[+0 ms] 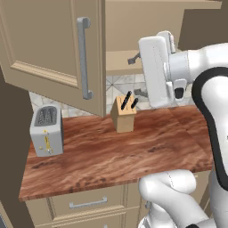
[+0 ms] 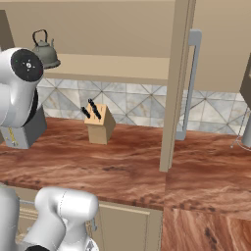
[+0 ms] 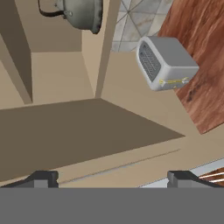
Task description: Open the cabinet, pick the kettle from the cabinet, and place it in the sink.
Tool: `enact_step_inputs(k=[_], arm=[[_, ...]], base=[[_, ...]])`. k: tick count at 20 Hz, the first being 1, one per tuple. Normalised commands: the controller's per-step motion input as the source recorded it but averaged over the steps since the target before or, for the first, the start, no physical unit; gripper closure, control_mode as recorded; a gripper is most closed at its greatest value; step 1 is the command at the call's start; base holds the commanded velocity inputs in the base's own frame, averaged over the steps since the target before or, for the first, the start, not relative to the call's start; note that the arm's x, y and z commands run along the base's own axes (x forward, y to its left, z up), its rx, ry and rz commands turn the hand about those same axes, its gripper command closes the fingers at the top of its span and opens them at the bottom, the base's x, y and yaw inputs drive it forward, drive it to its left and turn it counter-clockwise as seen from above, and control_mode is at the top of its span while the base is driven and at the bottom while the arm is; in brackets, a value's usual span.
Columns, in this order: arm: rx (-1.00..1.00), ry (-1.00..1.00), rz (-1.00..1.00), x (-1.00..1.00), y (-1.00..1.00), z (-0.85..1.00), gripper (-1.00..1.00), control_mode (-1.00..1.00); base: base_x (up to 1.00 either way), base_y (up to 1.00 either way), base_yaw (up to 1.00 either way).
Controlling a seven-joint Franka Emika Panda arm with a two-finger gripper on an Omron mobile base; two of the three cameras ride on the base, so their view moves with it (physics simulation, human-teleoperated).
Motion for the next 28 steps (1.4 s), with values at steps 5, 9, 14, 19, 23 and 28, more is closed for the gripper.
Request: enact_step_inputs(k=[5,9,14,19,23,28], arm=[[0.00,0.03,0.04,0.23,0.21,-0.05,-1.00,-1.00],[0.00,0.02,0.07,0.21,0.17,-0.03,-1.00,-1.00],[0.03,0.00,0.12,0.10,0.09,-0.02,-1.00,-1.00],[0.03,0.01,0.13,0.15,0.19,-0.07,-1.00,-1.00],[0.00,0.00,0.13,0.12,0.29,-0.05,-1.00,-1.00],[0.00,0.00,0.12,0.04,0.30,-0.05,-1.00,-1.00]], base=[[0.00,0.00,0.00],[0.00,0.00,0.00],[0.00,0.00,0.00],[0.00,0.00,0.00],[0.00,0.00,0.00],[0.00,0.00,0.00]])
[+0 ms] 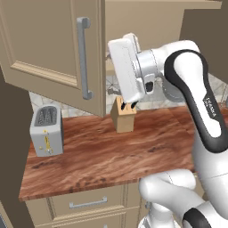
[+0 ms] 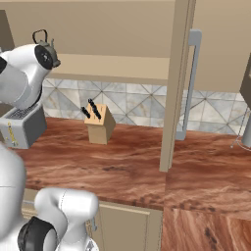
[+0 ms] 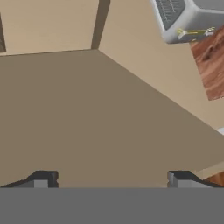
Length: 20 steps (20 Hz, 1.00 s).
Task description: Open the cabinet, pick the kettle from the cabinet, and place it in the sink.
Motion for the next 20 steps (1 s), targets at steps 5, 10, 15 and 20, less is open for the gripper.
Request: enact_step_inputs(k=[5,10,15,20], arm=[[0.00,0.00,0.15,-0.05,0.38,0.00,-1.00,-1.00],[0.00,0.00,0.17,-0.31,0.56,0.00,-1.00,-1.00],[0.00,0.00,0.15,-0.37,0.88,-0.07,-1.00,-1.00],[-0.02,0.00,0.10,-0.13,0.92,-0.15,-1.00,-1.00]], base=[[0.00,0.00,0.00],[0.00,0.00,0.00],[0.00,0.00,0.00],[0.00,0.00,0.00]])
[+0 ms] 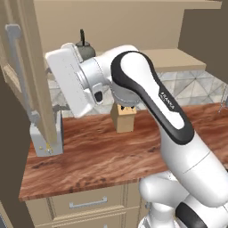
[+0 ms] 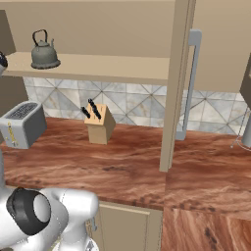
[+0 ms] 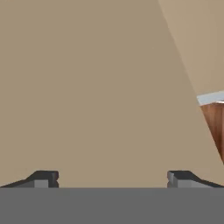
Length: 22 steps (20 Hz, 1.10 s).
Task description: Open the cabinet, pick the kettle from the cabinet, and place it in the sink.
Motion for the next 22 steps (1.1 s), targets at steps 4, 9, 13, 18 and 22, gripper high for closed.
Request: enact_step_inputs(k=[4,9,13,18,22], arm=[[-0.04,-0.01,0.07,-0.04,0.36,-0.03,-1.00,-1.00],[-0.07,-0.08,0.05,-0.15,0.01,-0.05,-1.00,-1.00],[-0.06,-0.15,0.04,-0.39,-0.17,-0.01,-1.00,-1.00],[-0.05,-0.23,0.03,-0.65,-0.41,0.00,-1.00,-1.00],[-0.02,-0.24,0.02,-0.60,-0.64,0.00,-1.00,-1.00]], base=[[0.00,0.00,0.00],[0.00,0.00,0.00],[0.00,0.00,0.00],[0.00,0.00,0.00],[0.00,0.00,0.00]])
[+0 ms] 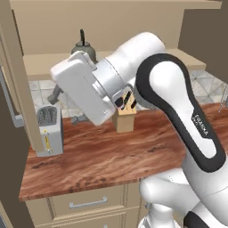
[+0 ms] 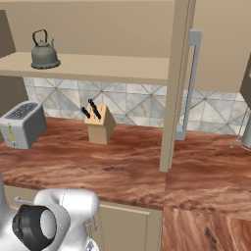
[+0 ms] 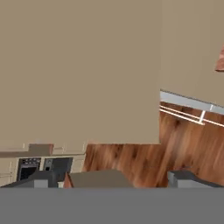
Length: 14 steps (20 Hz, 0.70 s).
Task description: Open the cabinet, pick the kettle from the cabinet, and place it in the sink.
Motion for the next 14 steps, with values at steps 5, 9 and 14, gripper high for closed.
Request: enact_step_inputs(k=[5,9,14], arm=[[0.00,-0.27,0.00,-0.50,-0.77,0.02,-1.00,-1.00],[-0.03,-0.26,0.00,-0.38,-0.68,0.16,-1.00,-1.00],[-0.07,-0.25,0.00,-0.31,-0.63,0.22,-1.00,-1.00]], base=[[0.00,0.00,0.00],[0.00,0.00,0.00],[0.00,0.00,0.00]])
